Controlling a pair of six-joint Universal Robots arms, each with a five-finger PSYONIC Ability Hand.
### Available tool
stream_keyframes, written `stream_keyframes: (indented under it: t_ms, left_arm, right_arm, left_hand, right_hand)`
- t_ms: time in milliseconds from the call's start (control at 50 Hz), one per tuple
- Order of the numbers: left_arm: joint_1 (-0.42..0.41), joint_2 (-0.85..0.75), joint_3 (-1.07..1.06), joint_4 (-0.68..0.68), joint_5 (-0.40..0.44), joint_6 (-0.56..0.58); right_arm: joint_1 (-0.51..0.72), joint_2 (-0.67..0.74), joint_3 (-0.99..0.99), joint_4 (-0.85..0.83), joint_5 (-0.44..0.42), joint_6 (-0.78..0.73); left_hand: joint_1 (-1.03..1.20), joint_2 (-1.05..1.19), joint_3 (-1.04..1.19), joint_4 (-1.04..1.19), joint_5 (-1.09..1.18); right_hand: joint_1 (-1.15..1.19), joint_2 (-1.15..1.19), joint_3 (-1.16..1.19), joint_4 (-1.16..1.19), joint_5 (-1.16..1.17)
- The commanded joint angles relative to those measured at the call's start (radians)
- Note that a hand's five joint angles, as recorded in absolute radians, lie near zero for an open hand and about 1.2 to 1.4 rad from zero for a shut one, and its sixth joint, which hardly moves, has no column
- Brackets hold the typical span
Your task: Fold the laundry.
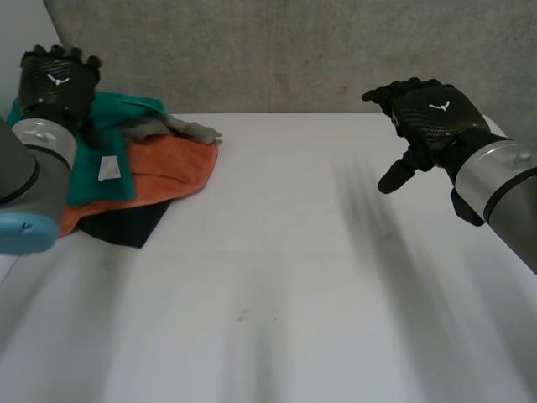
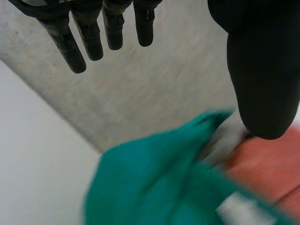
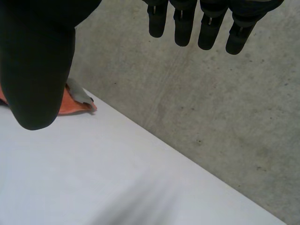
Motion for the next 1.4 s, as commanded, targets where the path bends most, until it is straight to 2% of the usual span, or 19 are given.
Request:
stream_keyframes:
  t_ms: [20,100,160,220,240,320,340,460,540,700,820,920,1080,1100,1140,1160,1300,1380,1400]
  left_arm:
    - [0.118,-0.279,0.187,0.095,0.042,0.162]
    - [0.153,-0.383,0.27,0.09,0.106,0.155]
    - [0.162,-0.431,0.302,0.084,0.119,0.152]
    - [0.161,-0.451,0.315,0.084,0.12,0.15]
    - [0.161,-0.451,0.321,0.089,0.12,0.142]
    - [0.162,-0.448,0.353,0.092,0.114,0.098]
    - [0.162,-0.448,0.365,0.09,0.113,0.089]
    - [0.126,-0.364,0.339,0.086,0.097,0.023]
    - [0.057,-0.175,0.231,0.086,0.1,-0.101]
    - [-0.191,0.125,0.024,0.015,0.111,-0.405]
    - [-0.348,0.124,-0.061,-0.028,0.116,-0.476]
    - [-0.48,-0.033,-0.061,-0.036,0.11,-0.464]
    - [-0.506,-0.124,-0.021,-0.088,0.108,-0.393]
    - [-0.509,-0.124,-0.021,-0.095,0.11,-0.388]
    - [-0.514,-0.121,-0.027,-0.108,0.111,-0.376]
    - [-0.52,-0.112,-0.027,-0.123,0.11,-0.369]
    - [-0.488,0.073,-0.061,-0.221,0.113,-0.376]
    - [-0.418,0.159,-0.089,-0.226,0.116,-0.368]
    - [-0.367,0.179,-0.09,-0.226,0.117,-0.365]
  right_arm:
    - [0.004,0.014,0.003,-0.003,0.004,-0.002]
    - [0.004,0.027,0.005,-0.004,0.006,-0.002]
    - [0.004,0.032,0.003,-0.004,0.007,-0.003]
    - [0.001,0.034,0.002,-0.006,0.007,-0.012]
    - [-0.002,0.034,0.002,-0.006,0.009,-0.026]
    - [-0.007,0.032,0.002,-0.006,0.012,-0.054]
    - [-0.007,0.032,0.002,-0.006,0.012,-0.057]
    - [-0.01,0.032,0.002,-0.006,0.013,-0.058]
    - [-0.01,0.02,0.0,-0.007,0.015,-0.06]
    - [-0.01,-0.005,-0.015,-0.006,0.018,-0.06]
    - [-0.01,-0.006,-0.017,0.002,0.016,-0.061]
    - [-0.005,0.001,-0.017,0.014,0.015,-0.063]
    - [-0.007,0.012,-0.018,0.027,0.013,-0.066]
    - [-0.008,0.012,-0.018,0.028,0.013,-0.071]
    - [-0.008,0.014,-0.023,0.031,0.013,-0.09]
    - [-0.008,0.014,-0.024,0.034,0.013,-0.101]
    - [-0.011,0.012,-0.084,0.157,0.024,-0.284]
    - [-0.01,0.008,-0.098,0.26,0.044,-0.354]
    - [-0.005,0.009,-0.098,0.286,0.049,-0.354]
  left_hand:
    - [-0.024,-0.029,-0.031,-0.027,-0.045]
    - [0.011,0.007,0.004,0.008,-0.01]
    - [0.117,0.112,0.11,0.114,0.095]
    - [0.574,0.569,0.567,0.571,0.552]
    - [0.843,0.838,0.836,0.84,0.821]
    - [1.196,1.191,1.189,1.193,1.175]
    - [1.197,1.192,1.19,1.194,1.176]
    - [1.197,1.192,1.19,1.194,1.176]
    - [1.197,1.192,1.19,1.194,1.176]
    - [1.197,1.192,1.19,1.194,1.176]
    - [1.197,1.192,1.19,1.194,1.176]
    - [1.197,1.192,1.19,1.194,1.176]
    - [1.197,1.192,1.19,1.194,1.176]
    - [0.988,0.984,0.981,0.985,0.967]
    - [0.381,0.377,0.374,0.378,0.36]
    - [-0.024,-0.029,-0.032,-0.027,-0.046]
    - [-0.024,-0.028,-0.031,-0.027,-0.045]
    - [-0.006,-0.011,-0.013,-0.009,-0.028]
    - [0.003,-0.002,-0.004,0.0,-0.019]
  right_hand:
    - [-0.047,-0.032,-0.033,-0.033,-0.041]
    - [-0.047,-0.032,-0.033,-0.033,-0.041]
    - [-0.047,-0.032,-0.033,-0.033,-0.041]
    - [-0.047,-0.032,-0.033,-0.033,-0.041]
    - [-0.047,-0.032,-0.033,-0.033,-0.041]
    - [-0.047,-0.032,-0.033,-0.033,-0.041]
    - [-0.047,-0.032,-0.033,-0.033,-0.041]
    - [-0.047,-0.032,-0.033,-0.033,-0.041]
    - [-0.047,-0.032,-0.033,-0.033,-0.041]
    - [-0.047,-0.032,-0.033,-0.033,-0.041]
    - [-0.047,-0.032,-0.033,-0.033,-0.041]
    - [-0.047,-0.032,-0.033,-0.033,-0.041]
    - [-0.047,-0.032,-0.033,-0.033,-0.041]
    - [-0.047,-0.032,-0.033,-0.033,-0.041]
    - [-0.047,-0.032,-0.033,-0.033,-0.041]
    - [-0.047,-0.032,-0.033,-0.033,-0.041]
    - [-0.047,-0.032,-0.033,-0.033,-0.041]
    - [-0.047,-0.032,-0.033,-0.033,-0.041]
    - [-0.047,-0.032,-0.033,-0.033,-0.041]
